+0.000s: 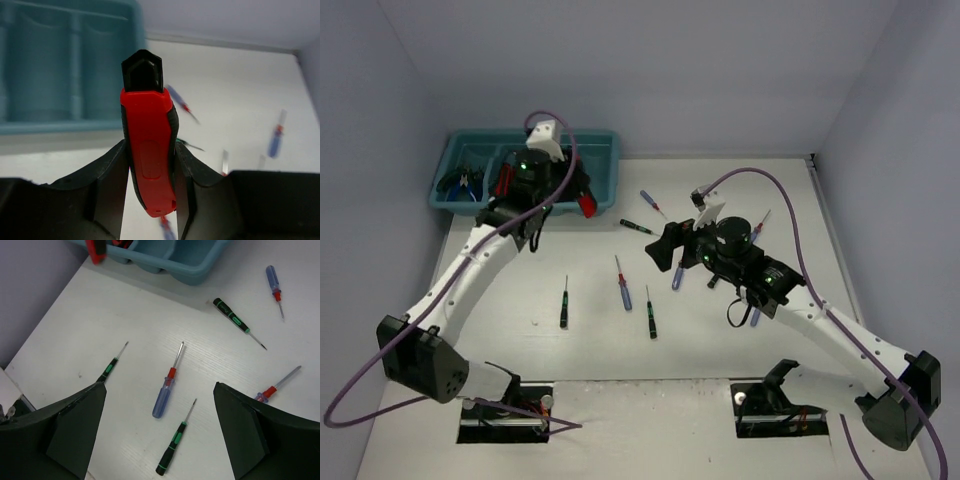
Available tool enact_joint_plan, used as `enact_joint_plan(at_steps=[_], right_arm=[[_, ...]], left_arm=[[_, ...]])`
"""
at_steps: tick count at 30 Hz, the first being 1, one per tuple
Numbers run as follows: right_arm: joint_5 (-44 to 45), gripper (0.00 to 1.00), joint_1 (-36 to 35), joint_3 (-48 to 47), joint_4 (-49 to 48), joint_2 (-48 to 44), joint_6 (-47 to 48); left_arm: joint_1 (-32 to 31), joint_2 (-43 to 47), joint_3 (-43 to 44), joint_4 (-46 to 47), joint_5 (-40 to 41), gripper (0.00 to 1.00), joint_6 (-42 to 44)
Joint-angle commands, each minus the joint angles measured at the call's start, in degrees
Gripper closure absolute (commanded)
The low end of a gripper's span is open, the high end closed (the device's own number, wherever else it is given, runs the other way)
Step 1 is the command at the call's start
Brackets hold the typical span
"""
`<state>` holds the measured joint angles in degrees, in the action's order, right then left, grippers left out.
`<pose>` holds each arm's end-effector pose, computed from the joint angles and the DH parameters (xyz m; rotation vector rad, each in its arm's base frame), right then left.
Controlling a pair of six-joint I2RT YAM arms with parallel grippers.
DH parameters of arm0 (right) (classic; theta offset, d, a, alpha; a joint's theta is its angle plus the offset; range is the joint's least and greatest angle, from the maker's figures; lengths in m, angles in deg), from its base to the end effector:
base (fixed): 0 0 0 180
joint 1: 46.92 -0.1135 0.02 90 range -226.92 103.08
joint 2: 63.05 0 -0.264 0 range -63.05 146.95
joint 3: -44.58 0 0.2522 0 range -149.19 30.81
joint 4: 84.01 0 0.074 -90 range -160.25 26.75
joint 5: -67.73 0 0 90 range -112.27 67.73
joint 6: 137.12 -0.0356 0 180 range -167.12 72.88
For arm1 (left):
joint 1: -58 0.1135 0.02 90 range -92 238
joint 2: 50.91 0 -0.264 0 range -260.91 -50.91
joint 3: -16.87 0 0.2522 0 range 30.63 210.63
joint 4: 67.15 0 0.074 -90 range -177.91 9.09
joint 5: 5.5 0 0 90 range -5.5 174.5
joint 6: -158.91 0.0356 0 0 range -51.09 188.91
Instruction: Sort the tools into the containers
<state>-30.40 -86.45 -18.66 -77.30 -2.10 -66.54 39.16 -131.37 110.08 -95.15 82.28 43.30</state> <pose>0.1917 0.1647 0.3459 -0.4123 1.6760 0.8910 0.3099 -0.1072 0.4007 -0.0830 1.8743 -0.5757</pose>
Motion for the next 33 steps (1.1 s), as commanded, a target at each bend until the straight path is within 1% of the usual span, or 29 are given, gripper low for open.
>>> enact_joint_plan(at_steps=[1,2,3,4,5,6,8,10,11,13,16,17,18,19,22,24,27,29,33], right_arm=[[0.0,0.13,2.5,0.9,-1.5,-0.7,0.2],[-0.1,0.13,2.8,1.1,-1.3,-0.7,0.2],[-0.3,0.13,3.3,1.6,-0.9,-0.6,0.1],[-0.6,0.13,3.6,1.8,-0.6,-0.4,0.1],[-1.1,0.13,4.0,2.0,-0.3,-0.1,0.2],[-1.6,0.12,4.7,2.1,0.1,0.2,0.2],[-3.3,0.12,5.9,1.9,1.0,1.2,0.4],[-4.8,0.12,6.7,1.6,1.8,2.2,0.7],[-5.2,0.12,7.0,1.4,2.4,2.7,0.8],[-5.5,0.11,7.1,1.2,3.2,3.5,0.7],[-6.7,0.11,7.6,1.2,3.8,4.7,0.1],[-7.2,0.11,7.8,1.2,4.1,5.4,-0.1],[-7.6,0.10,7.8,1.3,4.3,5.8,-0.2],[-7.8,0.10,7.9,1.3,4.5,6.1,-0.4],[-7.9,0.10,8.4,1.1,5.1,6.8,-0.3],[-8.0,0.09,8.6,0.8,5.4,7.0,0.1],[-7.8,0.09,9.1,0.5,5.7,7.2,0.6],[-7.6,0.09,9.3,0.5,5.8,7.0,0.9],[-6.9,0.08,9.6,0.3,5.8,6.5,2.2]], left_arm=[[9.1,-9.1,11.0,-3.0,-1.3,0.99,14.9],[10.8,-11.3,13.3,-3.5,-1.2,0.98,16.6],[13.3,-15.6,15.8,-4.1,-1.3,0.98,19.2],[14.8,-18.2,19.7,-5.3,-1.3,0.97,20.7],[16.0,-21.1,23.9,-7.0,-1.4,0.97,21.8],[17.7,-25.9,27.9,-9.3,-1.3,0.96,23.3],[21.0,-33.3,39.1,-11.5,-1.6,0.94,25.1],[23.0,-39.6,43.5,-11.3,-1.5,0.93,26.4],[23.9,-43.0,47.4,-11.5,-1.6,0.93,27.7],[25.1,-49.9,56.1,-12.0,-2.4,0.92,27.2],[26.2,-55.4,61.9,-10.4,-3.1,0.89,26.3],[26.3,-56.5,62.1,-8.9,-3.1,0.87,26.2],[26.3,-57.3,61.2,-6.6,-3.3,0.83,26.2],[26.2,-58.0,59.6,-3.9,-3.8,0.77,26.2],[26.3,-58.2,57.1,-0.6,-4.6,0.62,23.4],[26.2,-57.0,55.7,0.8,-4.6,0.49,23.1],[26.1,-53.0,52.3,2.5,-4.2,0.38,22.9],[25.9,-49.2,48.9,2.7,-3.1,0.35,22.4],[24.8,-38.6,42.0,0.1,-1.0,0.35,20.8]])
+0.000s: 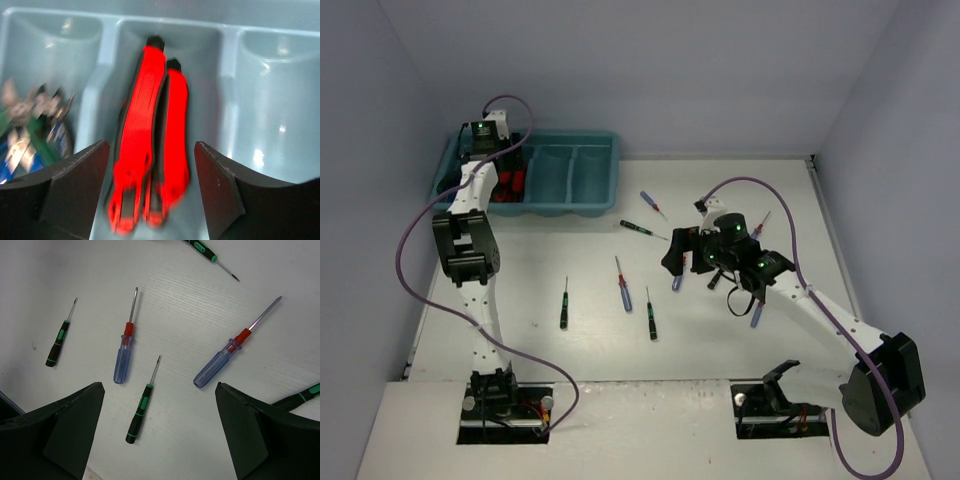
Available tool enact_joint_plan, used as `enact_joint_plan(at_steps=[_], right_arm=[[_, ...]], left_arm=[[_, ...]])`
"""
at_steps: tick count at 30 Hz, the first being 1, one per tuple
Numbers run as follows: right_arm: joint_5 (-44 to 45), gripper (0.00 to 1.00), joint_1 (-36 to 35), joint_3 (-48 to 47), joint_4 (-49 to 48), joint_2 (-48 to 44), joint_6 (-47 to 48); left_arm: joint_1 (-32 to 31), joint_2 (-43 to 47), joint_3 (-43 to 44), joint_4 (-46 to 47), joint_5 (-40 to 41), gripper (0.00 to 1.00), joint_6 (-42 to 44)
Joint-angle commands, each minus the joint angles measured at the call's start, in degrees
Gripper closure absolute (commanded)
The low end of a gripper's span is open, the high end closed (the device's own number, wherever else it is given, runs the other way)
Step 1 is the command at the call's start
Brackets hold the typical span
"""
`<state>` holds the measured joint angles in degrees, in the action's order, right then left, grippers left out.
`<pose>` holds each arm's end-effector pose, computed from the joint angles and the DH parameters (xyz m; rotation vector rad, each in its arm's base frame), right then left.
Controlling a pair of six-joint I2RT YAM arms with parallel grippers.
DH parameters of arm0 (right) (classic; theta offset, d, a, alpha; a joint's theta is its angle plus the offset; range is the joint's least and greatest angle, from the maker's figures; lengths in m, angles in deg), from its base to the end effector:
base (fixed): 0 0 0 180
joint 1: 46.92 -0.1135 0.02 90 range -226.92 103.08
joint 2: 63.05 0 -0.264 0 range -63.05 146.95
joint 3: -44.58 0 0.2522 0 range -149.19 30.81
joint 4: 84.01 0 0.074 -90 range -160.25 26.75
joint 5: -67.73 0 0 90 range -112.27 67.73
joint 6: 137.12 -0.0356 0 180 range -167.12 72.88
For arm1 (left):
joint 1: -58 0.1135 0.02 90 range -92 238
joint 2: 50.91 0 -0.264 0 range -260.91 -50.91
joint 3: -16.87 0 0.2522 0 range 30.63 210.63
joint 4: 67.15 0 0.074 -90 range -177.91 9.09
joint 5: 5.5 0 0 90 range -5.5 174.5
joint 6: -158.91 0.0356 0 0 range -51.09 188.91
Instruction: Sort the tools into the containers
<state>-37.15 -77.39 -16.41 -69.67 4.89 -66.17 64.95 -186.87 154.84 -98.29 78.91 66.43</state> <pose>0.2300 0.1459 0.2883 -0.3789 1.9841 0.8146 0.5537 0.0640 0.2526 -0.1113 2.0740 -0.0537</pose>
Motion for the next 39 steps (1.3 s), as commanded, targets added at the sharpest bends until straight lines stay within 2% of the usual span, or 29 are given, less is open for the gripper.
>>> enact_joint_plan(at_steps=[1,3,5,8,12,19,25,35,37,39], right_arm=[[0.1,0.08,0.7,-2.0,-1.8,-0.7,2.2],[0.7,0.08,1.0,-2.0,-1.6,-1.3,2.8],[1.5,0.09,1.4,-2.0,-1.5,-2.0,3.4],[3.1,0.08,1.9,-1.6,-1.2,-3.6,4.0],[4.0,0.08,2.3,-1.3,-1.0,-4.9,5.4],[5.5,0.08,2.5,0.1,-0.8,-9.0,5.8],[5.6,0.09,2.6,1.9,-0.8,-10.5,4.5],[6.0,0.09,2.6,2.3,-0.8,-12.5,2.6],[6.1,0.09,2.6,2.3,-0.8,-12.8,2.4],[6.3,0.09,2.6,2.3,0.8,-13.2,2.3]], left_arm=[[-1.4,19.6,-5.1,2.4,3.1,0.35,-3.0],[-2.7,25.6,-11.5,0.9,4.0,0.35,-4.8],[-4.2,33.9,-22.1,0.5,4.9,0.35,-7.2],[-10.3,43.8,-35.3,0.1,9.2,0.35,-10.4],[-16.9,52.3,-52.6,-2.3,13.3,0.35,-16.3],[-28.5,66.5,-73.6,-6.4,17.6,0.37,-28.7],[-35.9,68.9,-83.3,-6.4,18.7,0.41,-35.8],[-36.3,64.8,-89.0,-2.2,17.0,0.56,-39.0],[-36.3,63.9,-89.6,-1.3,15.9,0.60,-39.3],[-36.5,63.1,-89.7,-0.8,15.0,0.72,-39.6]])
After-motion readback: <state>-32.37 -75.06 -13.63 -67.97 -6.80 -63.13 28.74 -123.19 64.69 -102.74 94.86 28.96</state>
